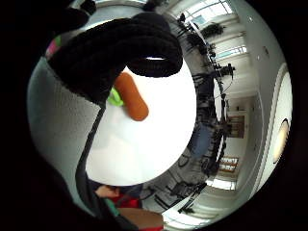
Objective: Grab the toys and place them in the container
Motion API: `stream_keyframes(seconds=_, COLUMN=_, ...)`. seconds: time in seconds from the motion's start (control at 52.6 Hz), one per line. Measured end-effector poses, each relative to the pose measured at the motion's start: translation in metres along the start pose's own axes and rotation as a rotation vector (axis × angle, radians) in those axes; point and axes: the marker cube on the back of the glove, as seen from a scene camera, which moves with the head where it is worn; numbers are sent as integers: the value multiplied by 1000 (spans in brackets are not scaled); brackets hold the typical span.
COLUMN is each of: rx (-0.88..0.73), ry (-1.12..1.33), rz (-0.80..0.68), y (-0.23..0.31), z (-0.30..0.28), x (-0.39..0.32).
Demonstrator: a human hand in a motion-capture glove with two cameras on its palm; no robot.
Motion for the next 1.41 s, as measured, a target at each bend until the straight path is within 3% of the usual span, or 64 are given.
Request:
stream_keyframes(seconds=0.285, rx=-123, ry=-97, rz=91, y=12, z=66, x=101)
stream_keyframes(seconds=0.931, rx=-302, ry=-53, rz=151, y=-17, z=197, x=92)
stream_keyframes(seconds=1.407, rx=-392, ry=79, rz=190, y=-39, z=237, x=114)
